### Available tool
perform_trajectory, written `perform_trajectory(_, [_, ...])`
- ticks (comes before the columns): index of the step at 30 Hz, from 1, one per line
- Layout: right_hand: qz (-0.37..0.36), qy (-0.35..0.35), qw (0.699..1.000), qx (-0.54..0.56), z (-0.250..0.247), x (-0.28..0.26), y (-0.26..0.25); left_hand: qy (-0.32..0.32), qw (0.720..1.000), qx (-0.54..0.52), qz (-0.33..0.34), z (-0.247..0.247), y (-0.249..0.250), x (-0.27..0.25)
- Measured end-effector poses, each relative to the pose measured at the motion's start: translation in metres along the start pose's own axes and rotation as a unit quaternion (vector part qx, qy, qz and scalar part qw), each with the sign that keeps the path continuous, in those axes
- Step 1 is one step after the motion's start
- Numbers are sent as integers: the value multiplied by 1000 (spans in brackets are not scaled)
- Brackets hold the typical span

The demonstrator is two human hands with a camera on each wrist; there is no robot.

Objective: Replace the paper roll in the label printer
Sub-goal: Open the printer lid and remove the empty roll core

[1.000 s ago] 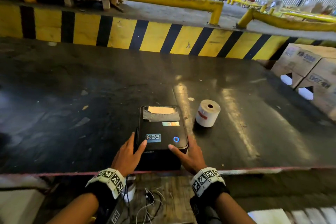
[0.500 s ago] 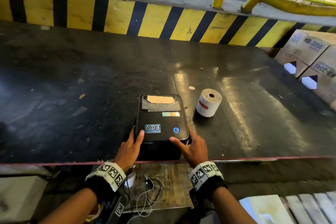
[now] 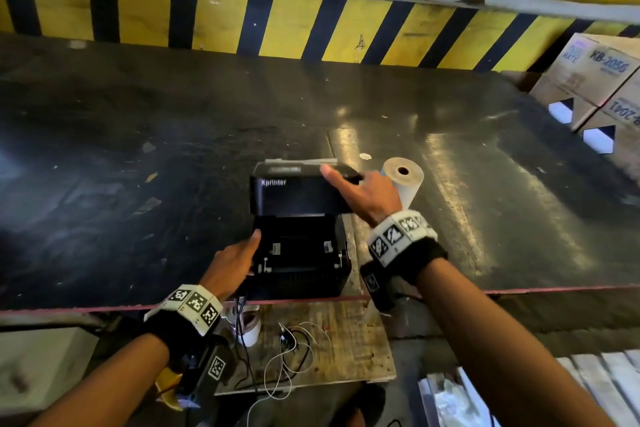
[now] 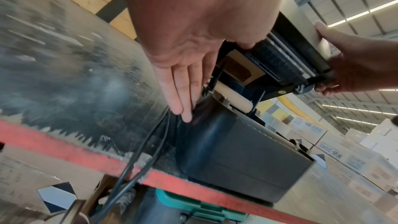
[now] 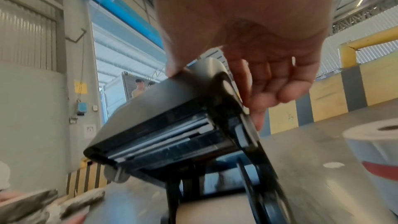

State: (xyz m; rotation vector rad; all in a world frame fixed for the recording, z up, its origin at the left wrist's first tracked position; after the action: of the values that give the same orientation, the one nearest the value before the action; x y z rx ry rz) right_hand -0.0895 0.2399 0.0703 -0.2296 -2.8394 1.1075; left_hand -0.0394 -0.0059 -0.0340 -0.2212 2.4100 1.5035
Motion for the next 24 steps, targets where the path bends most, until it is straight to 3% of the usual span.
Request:
perform_trajectory(6, [22, 53, 997, 42, -16, 42, -13, 28, 999, 37, 16, -5, 1, 16])
perform_trajectory(9, [-9, 81, 994, 71, -17, 52, -15, 33, 995, 95, 24, -12, 8, 29])
perform_trajectory(12, [-54, 102, 988, 105, -15, 61, -17, 84, 980, 175, 51, -17, 19, 40])
perform_trajectory(15, [-88, 86, 980, 154, -10, 67, -13, 133, 971, 175, 96, -13, 32, 47])
perform_trajectory(18, [-107, 50, 972, 203, 1, 72, -8, 131, 962, 204, 124, -5, 37, 58])
perform_trajectory(22, [-95, 19, 968, 231, 15, 69, 11, 115, 963, 224, 99, 4, 40, 72])
perform_trajectory(24, [-68, 18, 979, 192, 29, 64, 35, 110, 960, 245, 85, 8, 43, 78])
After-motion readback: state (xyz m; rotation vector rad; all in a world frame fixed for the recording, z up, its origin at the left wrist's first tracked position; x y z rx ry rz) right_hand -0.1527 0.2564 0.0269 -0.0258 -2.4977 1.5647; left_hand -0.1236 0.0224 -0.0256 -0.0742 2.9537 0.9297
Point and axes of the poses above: each hand's wrist, its own x-axis towards the middle knuckle, its own z-axis out of the palm, y = z × x, the point moved 3 cm from there along x, towards the middle knuckle, and after that the axes turned 1 degree about x, right-handed, at the moved point
